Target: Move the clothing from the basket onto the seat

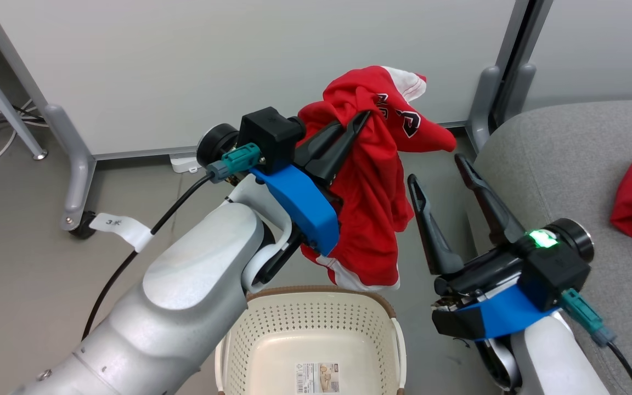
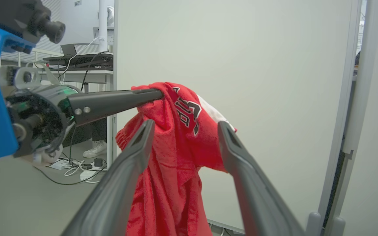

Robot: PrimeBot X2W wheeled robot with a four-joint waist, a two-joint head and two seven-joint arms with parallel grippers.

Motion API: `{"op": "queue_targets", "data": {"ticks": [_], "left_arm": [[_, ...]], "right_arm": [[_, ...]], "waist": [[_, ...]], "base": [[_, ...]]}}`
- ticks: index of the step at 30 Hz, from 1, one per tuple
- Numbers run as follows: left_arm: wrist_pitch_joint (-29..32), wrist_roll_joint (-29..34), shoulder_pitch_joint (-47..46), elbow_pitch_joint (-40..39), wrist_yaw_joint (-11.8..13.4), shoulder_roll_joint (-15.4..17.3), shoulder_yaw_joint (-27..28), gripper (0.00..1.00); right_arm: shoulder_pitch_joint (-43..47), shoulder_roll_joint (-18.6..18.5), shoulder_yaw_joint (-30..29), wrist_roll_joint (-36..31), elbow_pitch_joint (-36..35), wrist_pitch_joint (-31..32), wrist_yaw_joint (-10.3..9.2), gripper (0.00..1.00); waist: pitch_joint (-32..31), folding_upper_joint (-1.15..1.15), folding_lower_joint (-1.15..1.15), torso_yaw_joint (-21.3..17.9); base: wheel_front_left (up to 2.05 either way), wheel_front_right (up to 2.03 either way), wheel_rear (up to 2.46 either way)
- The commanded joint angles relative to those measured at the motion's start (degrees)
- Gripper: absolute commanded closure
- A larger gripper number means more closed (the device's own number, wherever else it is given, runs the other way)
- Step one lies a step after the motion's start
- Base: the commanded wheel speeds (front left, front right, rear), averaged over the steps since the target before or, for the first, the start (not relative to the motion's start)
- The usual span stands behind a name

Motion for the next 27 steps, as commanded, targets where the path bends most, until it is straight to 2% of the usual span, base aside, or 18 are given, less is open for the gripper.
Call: {"op": "queue_targets", "data": {"ticks": [1,9,17,24,25,26,27], "left_arm": [[-0.41,0.24,0.16,-0.27,0.24,0.08,-0.22,1.00],[-0.48,0.65,-0.72,-0.98,0.20,-0.91,-1.19,1.00],[-0.95,0.95,-1.45,-1.20,-0.13,-1.99,-2.33,1.00],[-1.21,0.93,-2.07,-1.51,-0.23,-2.63,-2.72,1.00],[-1.30,0.89,-2.05,-1.56,-0.27,-2.70,-2.79,1.00],[-1.44,0.83,-1.97,-1.58,-0.32,-2.72,-2.89,1.00],[-1.50,0.79,-1.85,-1.54,-0.34,-2.66,-2.98,1.00]], "right_arm": [[-1.28,-0.01,0.83,-0.55,1.04,-0.17,0.03,0.00],[-7.55,-0.03,4.13,-1.70,8.29,-0.17,0.03,0.00],[-11.66,-0.04,5.34,-1.31,18.33,-0.18,0.03,0.00],[-13.71,-0.04,5.63,-0.23,23.75,-0.17,0.03,0.02],[-14.11,-0.04,5.74,0.01,24.20,-0.18,0.03,0.58],[-14.25,-0.02,6.05,0.60,24.71,-0.18,0.03,1.00],[-14.30,-0.03,6.30,0.99,25.19,-0.17,0.03,1.00]], "waist": [[0.12,0.00,0.00,0.18],[1.10,0.00,0.00,1.92],[2.09,0.00,0.00,3.97],[2.58,0.00,0.00,4.87],[2.59,0.00,0.00,4.98],[2.59,0.00,0.00,5.08],[2.55,0.00,0.00,5.13]], "base": [[0.00,0.00,0.00],[0.00,0.00,0.00],[0.00,0.00,0.00],[0.00,0.00,0.00],[0.00,0.00,0.00],[0.00,0.00,0.00],[0.00,0.00,0.00]]}}
